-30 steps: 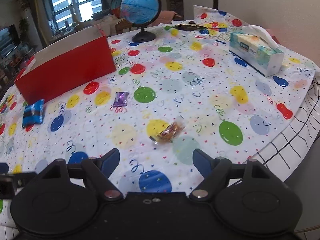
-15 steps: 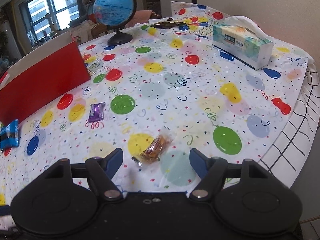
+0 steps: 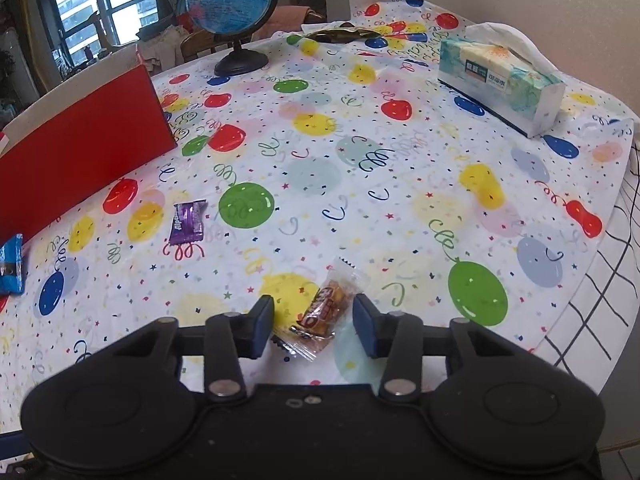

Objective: Organize snacks
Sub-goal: 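Grasp the cream stick snack with left tool while right tool grasps clear-wrapped candy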

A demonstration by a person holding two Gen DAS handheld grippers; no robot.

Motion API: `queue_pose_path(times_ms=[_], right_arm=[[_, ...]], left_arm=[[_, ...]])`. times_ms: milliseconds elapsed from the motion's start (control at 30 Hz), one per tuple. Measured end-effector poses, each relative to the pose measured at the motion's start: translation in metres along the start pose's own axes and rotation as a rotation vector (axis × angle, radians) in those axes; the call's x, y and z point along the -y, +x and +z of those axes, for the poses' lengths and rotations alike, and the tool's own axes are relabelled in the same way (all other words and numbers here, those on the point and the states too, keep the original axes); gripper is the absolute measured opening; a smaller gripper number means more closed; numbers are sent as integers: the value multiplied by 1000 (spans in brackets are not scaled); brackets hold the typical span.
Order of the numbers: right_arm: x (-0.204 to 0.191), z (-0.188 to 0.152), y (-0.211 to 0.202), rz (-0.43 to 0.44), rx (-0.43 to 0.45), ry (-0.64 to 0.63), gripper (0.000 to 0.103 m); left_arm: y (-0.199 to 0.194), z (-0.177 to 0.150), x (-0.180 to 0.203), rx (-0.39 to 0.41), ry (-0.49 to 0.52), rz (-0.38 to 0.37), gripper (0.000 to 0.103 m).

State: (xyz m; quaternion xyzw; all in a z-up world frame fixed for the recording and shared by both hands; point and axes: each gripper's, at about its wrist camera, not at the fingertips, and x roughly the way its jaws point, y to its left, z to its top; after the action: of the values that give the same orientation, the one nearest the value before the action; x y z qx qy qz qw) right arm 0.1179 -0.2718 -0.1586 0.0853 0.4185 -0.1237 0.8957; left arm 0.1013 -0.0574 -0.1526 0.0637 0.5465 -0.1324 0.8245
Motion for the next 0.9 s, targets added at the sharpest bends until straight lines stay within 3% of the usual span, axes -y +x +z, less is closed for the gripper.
queue_pose_path(times_ms=[67, 133, 200, 900], right_arm=[[-2, 0, 0, 19, 1, -21, 33], [-6, -1, -1, 30, 0, -52, 18], [-7, -2, -2, 50, -3, -60, 15], [-20, 10, -51, 214, 33, -98, 15]], left_arm=[[-1, -1, 3, 1, 10, -7, 21], [-1, -1, 3, 1, 9, -12, 17], [-1, -1, -1, 1, -5, -17, 15], [-31, 5, -42, 57, -165, -40, 10]])
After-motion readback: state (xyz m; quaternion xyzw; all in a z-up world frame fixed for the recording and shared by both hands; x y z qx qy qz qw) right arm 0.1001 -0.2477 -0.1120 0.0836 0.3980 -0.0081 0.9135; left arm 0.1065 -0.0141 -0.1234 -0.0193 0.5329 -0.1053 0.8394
